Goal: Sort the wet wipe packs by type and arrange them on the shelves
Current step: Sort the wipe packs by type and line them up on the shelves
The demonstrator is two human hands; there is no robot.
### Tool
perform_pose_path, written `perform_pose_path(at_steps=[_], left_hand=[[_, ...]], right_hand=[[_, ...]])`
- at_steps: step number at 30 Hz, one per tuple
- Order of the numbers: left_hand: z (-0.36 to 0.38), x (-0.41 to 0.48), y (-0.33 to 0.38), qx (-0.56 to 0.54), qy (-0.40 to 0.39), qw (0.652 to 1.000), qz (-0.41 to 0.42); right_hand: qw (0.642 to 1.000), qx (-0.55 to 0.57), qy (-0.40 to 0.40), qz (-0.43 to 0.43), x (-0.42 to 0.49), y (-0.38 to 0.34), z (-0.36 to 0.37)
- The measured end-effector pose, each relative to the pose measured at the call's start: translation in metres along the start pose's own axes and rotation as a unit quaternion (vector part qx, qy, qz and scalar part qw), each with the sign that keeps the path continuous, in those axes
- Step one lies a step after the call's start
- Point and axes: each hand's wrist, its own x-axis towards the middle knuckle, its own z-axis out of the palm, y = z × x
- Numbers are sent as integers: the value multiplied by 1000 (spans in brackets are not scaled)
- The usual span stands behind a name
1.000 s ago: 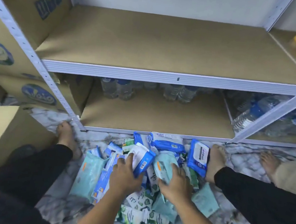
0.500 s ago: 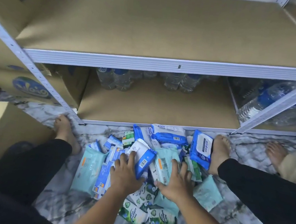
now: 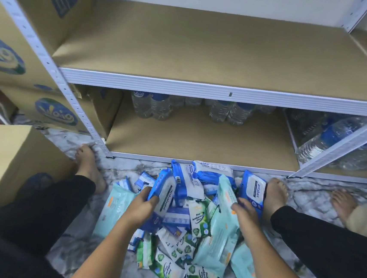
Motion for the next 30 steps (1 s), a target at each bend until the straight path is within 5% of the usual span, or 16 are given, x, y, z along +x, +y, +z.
perform_pose_path(at_steps=[8, 15, 20, 24, 27, 30], left_hand=[[-9, 24, -26, -146, 34, 986, -76], [-1, 36, -44, -184, 7, 980, -76], [-2, 51, -50, 82, 19, 996, -31], [-8, 65, -61, 305, 67, 947, 82], [-12, 77, -66, 372, -23, 909, 186], [-21, 83, -64, 367, -124, 911, 143]], right_hand=[[968, -221, 81, -89, 14, 3, 9], [896, -400, 31, -191, 13, -7, 59], [865, -464, -80, -171, 15, -37, 116], [850, -488, -120, -161, 21, -49, 146], [847, -495, -121, -153, 25, -55, 154], [843, -497, -114, -170, 30, -54, 150]])
